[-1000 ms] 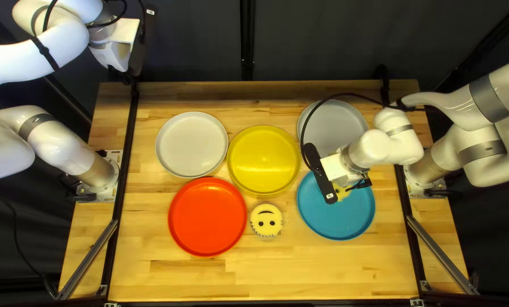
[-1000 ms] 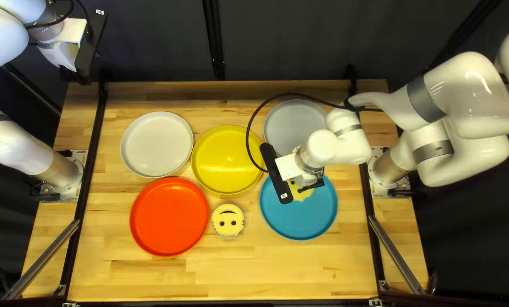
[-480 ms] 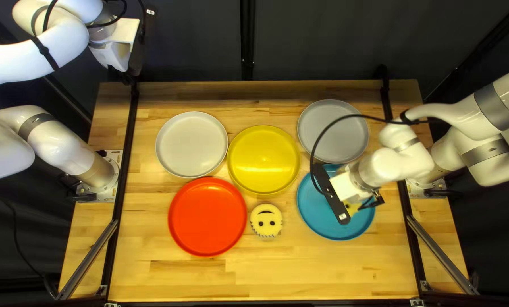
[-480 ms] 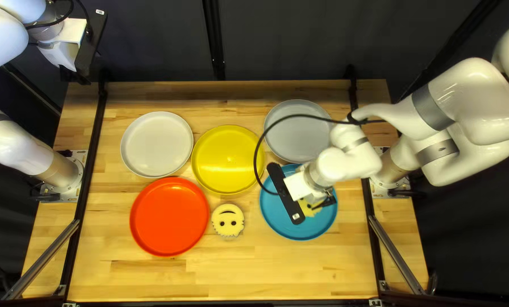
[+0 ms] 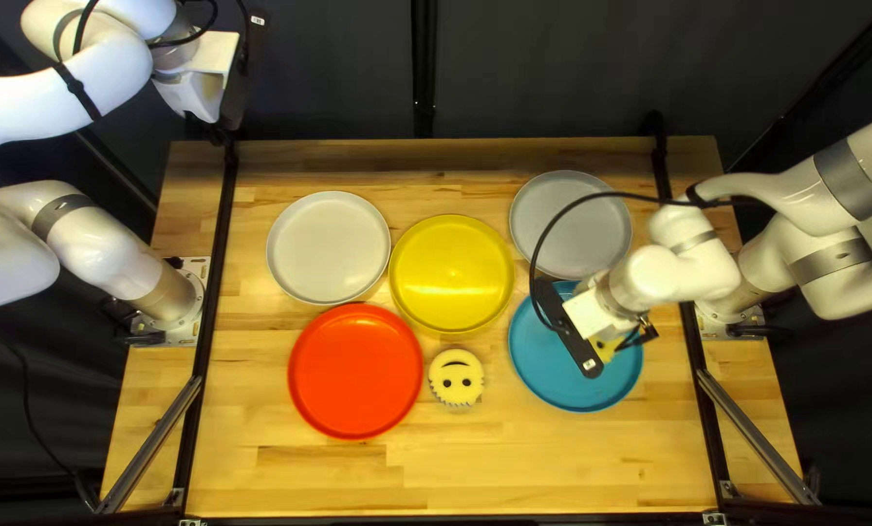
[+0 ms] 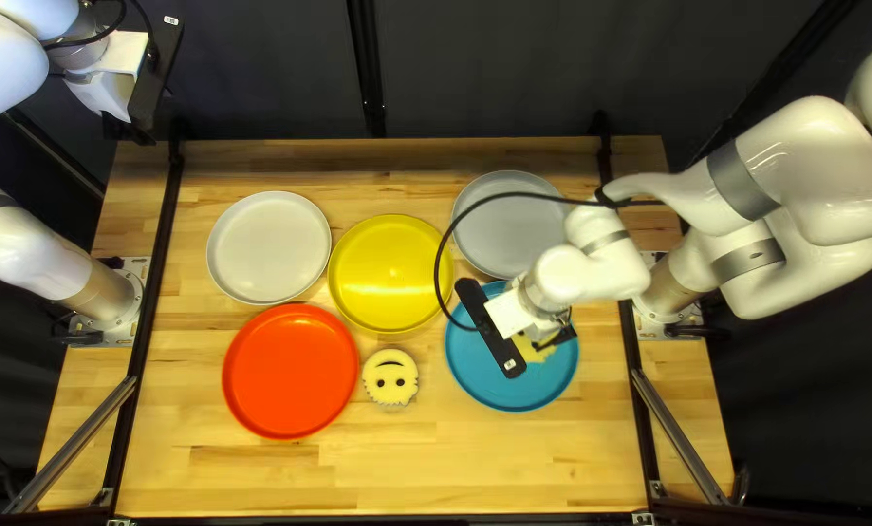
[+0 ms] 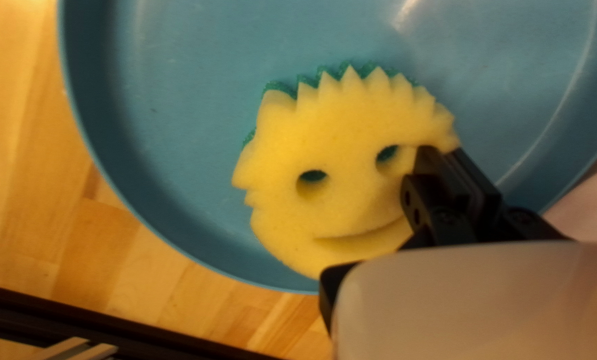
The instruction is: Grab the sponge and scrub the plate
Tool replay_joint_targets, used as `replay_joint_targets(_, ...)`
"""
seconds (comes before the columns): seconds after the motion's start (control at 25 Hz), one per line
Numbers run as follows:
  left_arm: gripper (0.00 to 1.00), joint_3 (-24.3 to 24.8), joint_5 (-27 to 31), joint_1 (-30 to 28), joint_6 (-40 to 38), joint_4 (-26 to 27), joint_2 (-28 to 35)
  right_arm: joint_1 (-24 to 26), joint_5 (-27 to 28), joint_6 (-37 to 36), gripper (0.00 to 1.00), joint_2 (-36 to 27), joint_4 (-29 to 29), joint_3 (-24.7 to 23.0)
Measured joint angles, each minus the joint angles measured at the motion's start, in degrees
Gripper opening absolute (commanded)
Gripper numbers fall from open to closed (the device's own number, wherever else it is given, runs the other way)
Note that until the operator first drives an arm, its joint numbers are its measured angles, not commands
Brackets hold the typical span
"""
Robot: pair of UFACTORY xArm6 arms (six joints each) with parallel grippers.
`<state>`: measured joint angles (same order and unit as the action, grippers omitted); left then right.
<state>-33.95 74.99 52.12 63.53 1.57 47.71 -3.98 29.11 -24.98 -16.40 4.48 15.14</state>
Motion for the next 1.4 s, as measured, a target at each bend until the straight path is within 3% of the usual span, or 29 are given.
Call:
replay_joint_targets(0.16,1.00,0.0,0.0,0.0,0.0,0.0,0.0,1.0,-0.8,-5.1,0.00,1.1,-1.7,0.6)
replay_joint_targets(0.32,1.00,0.0,0.0,0.0,0.0,0.0,0.0,-1.8,-0.7,-4.7,0.00,-0.4,-2.4,-1.2)
replay_joint_targets(0.56,1.00,0.0,0.0,0.0,0.0,0.0,0.0,-8.4,1.4,1.1,0.00,-4.3,-2.3,-3.9)
replay_joint_targets(0.84,1.00,0.0,0.0,0.0,0.0,0.0,0.0,-15.3,5.3,9.9,0.00,-7.0,0.1,-3.7)
replay_joint_targets(0.96,1.00,0.0,0.0,0.0,0.0,0.0,0.0,-14.2,5.8,10.2,0.00,-7.7,0.7,-3.6)
replay_joint_targets(1.12,1.00,0.0,0.0,0.0,0.0,0.0,0.0,-9.0,4.1,6.1,0.00,-7.1,1.0,-3.7)
replay_joint_targets(1.4,1.00,0.0,0.0,0.0,0.0,0.0,0.0,-2.3,-0.2,-1.1,0.00,-1.6,0.7,-0.8)
